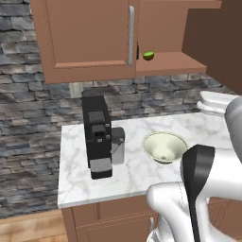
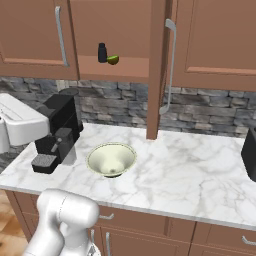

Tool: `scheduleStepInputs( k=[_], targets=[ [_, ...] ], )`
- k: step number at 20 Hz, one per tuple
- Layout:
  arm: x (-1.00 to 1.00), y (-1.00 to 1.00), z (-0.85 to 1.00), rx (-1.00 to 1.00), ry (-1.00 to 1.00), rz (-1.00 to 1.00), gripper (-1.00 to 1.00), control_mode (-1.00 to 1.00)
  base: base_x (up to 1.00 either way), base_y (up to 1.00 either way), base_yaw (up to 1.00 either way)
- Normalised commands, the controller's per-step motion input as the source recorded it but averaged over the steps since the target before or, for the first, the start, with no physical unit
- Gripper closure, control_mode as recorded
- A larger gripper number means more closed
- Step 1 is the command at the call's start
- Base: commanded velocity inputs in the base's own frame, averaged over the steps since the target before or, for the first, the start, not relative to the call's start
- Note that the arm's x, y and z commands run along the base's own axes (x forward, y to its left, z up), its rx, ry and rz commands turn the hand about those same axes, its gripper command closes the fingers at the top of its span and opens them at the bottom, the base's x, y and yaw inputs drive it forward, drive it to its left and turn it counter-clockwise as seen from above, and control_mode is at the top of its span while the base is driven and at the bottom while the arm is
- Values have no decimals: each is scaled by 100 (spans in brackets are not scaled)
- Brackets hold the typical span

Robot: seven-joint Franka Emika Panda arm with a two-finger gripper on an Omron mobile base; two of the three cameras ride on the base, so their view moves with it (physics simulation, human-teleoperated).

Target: Open the cabinet. Pick the kiwi and banana from the cabinet and place them into the bowl. Then close the cabinet.

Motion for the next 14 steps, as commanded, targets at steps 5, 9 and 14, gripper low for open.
scheduleStepInputs(
  k=[5, 9, 14],
  targets=[
    [40, 43, 0, 0, 0, 20, 100, -100, 0, 0, 0],
    [39, 40, 0, 0, 0, 14, 100, -100, 0, 0, 0],
    [48, 36, 0, 0, -1, 12, 100, -100, 0, 0, 0]
  ],
)
